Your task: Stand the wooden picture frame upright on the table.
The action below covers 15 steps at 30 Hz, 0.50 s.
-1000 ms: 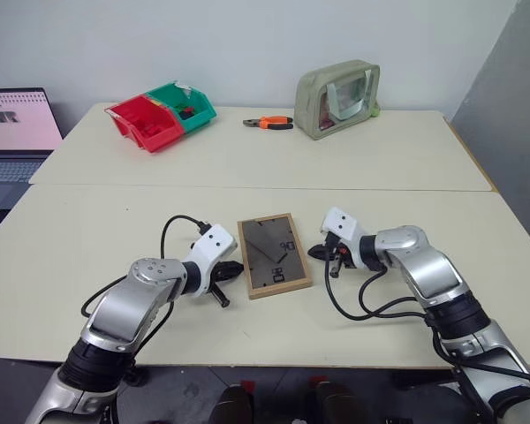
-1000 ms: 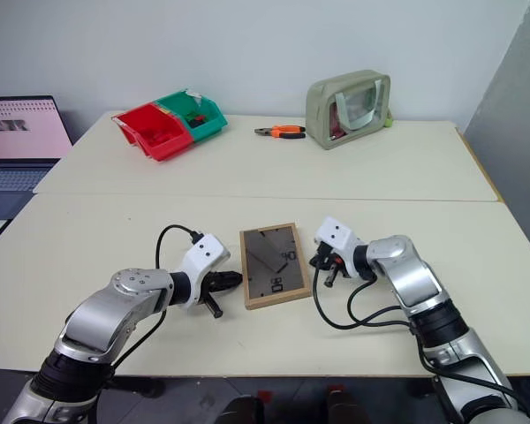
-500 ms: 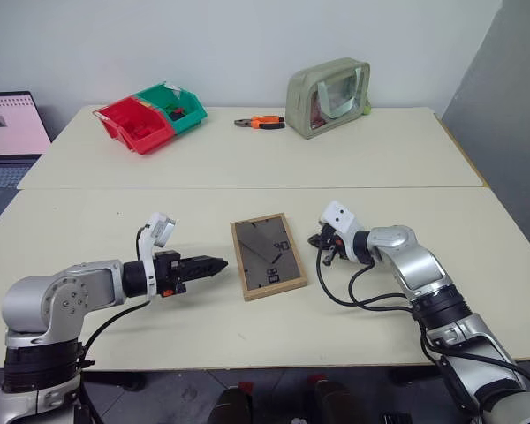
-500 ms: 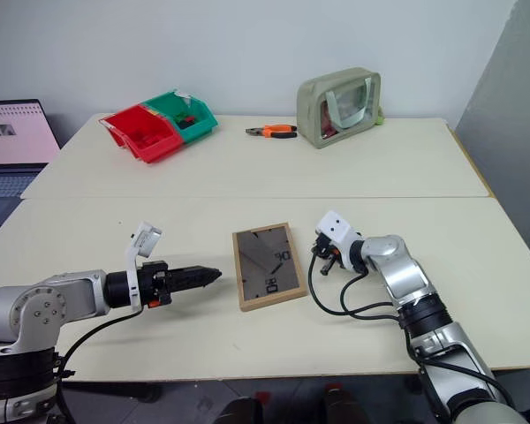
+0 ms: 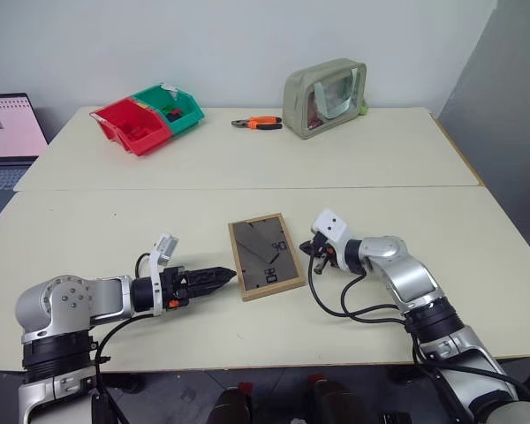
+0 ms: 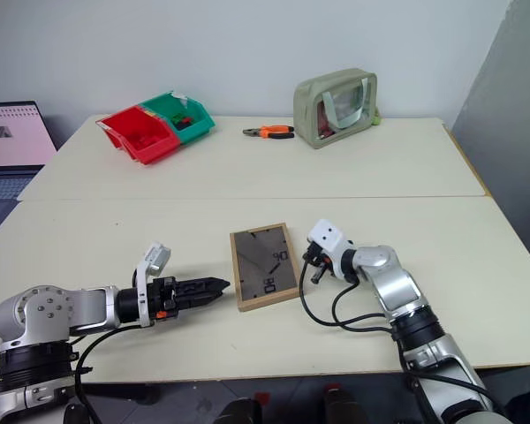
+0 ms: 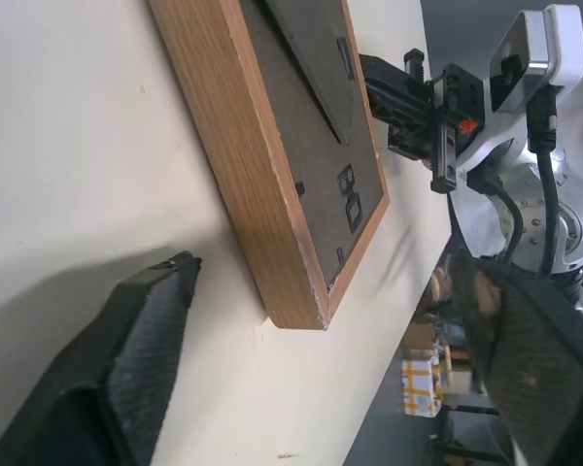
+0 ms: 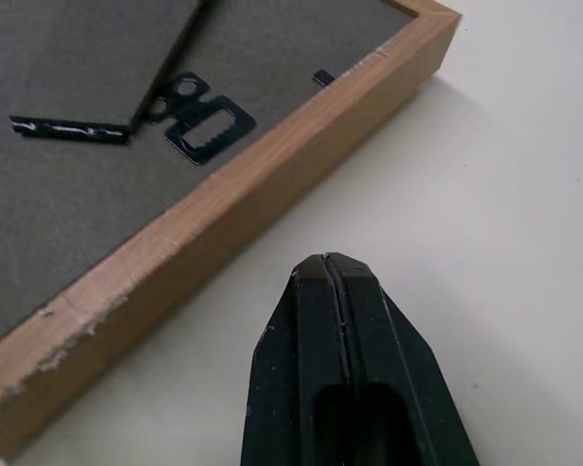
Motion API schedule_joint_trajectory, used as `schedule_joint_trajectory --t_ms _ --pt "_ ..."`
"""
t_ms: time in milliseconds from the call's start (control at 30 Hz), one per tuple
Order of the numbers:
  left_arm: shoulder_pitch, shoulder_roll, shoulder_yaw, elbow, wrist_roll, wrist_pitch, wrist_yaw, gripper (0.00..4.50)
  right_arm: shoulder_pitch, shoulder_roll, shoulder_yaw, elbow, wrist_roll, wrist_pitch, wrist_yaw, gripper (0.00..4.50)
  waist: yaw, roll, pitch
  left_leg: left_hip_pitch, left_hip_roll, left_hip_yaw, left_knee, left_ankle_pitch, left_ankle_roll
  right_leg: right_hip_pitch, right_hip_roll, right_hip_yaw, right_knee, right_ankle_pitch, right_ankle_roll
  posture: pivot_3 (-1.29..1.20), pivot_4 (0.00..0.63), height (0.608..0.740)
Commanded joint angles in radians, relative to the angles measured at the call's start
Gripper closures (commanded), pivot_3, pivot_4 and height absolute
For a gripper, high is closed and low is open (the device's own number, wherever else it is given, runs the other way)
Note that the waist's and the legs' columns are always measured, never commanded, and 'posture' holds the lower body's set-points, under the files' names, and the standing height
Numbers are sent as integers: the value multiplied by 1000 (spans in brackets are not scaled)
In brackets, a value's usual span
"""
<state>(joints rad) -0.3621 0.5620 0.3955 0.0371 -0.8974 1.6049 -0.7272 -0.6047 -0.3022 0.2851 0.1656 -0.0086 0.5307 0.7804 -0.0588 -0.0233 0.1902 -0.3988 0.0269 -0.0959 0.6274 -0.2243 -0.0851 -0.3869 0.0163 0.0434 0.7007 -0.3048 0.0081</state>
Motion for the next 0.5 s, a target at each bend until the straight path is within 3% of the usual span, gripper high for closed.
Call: schedule_joint_trajectory --t_ms 33,233,500 --pt "18 -13 -31 18 -13 10 17 9 3 16 15 -43 5 20 -14 4500 1 0 0 0 0 0 0 0 0 0 0 0 0 0 0 0 150 740" --pt "20 -89 -72 30 7 5 48 9 21 53 35 -115 15 79 -40 4500 4 2 -2 0 0 0 0 0 0 1 -1 0 0 0 0 0 150 740" --pt "7 -224 -35 -3 -41 10 133 9 51 91 28 -212 32 183 -84 4500 23 4 -4 0 -1 0 1 0 0 2 -3 0 -2 0 1 0 150 740"
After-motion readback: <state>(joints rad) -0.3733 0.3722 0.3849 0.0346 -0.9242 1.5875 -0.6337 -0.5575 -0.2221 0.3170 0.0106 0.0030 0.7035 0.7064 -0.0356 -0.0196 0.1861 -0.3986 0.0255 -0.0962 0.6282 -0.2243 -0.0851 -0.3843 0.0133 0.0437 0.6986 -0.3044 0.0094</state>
